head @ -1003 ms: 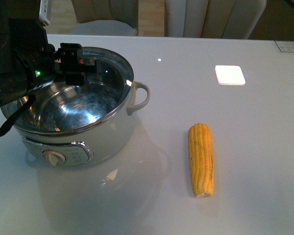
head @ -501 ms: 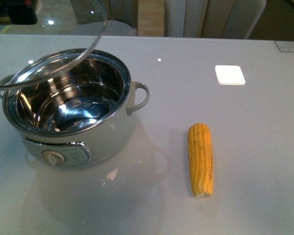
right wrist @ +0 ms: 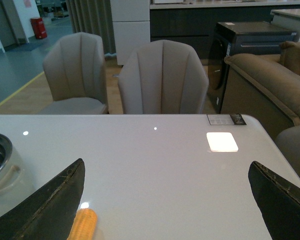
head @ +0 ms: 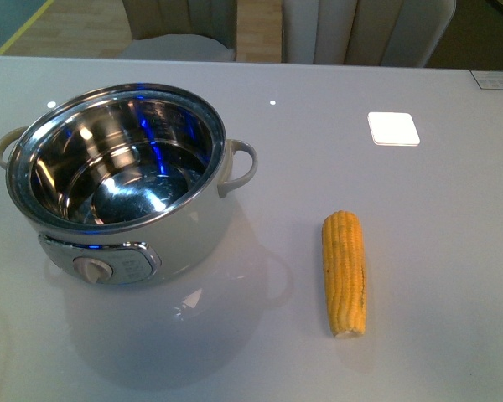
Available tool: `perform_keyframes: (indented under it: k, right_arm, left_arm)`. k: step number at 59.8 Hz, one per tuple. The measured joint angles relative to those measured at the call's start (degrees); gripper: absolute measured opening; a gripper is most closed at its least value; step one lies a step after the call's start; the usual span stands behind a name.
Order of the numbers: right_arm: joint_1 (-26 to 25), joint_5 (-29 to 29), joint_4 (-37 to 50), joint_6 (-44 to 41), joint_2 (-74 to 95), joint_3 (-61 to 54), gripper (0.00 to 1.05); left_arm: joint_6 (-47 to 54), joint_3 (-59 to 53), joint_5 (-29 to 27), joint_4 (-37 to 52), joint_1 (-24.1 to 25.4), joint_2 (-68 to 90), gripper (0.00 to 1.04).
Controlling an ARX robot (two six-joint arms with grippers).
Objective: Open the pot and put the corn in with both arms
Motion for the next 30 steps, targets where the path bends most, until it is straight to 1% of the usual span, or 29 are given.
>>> perform_keyframes:
  k: [5, 11, 18, 30]
  right_arm:
    - [0.0, 0.0, 0.0, 0.0, 0.0, 0.0, 0.96]
    - [0.0, 0.0, 0.0, 0.0, 0.0, 0.0, 0.96]
    - [0.0, 0.0, 0.0, 0.0, 0.0, 0.0, 0.96]
    - [0.0, 0.0, 0.0, 0.0, 0.0, 0.0, 0.96]
  left_arm:
    - [0.4, -0.8, 0.7, 4.6, 3.3, 5.4, 0.44]
    - [-0.1, -1.2, 1.6, 9.1, 5.5, 12.5, 0.44]
    - [-1.1, -0.9, 2.0, 12.2, 6.3, 19.0, 0.44]
    - [-1.4, 2.3, 2.1, 15.7, 6.1, 28.5, 0.44]
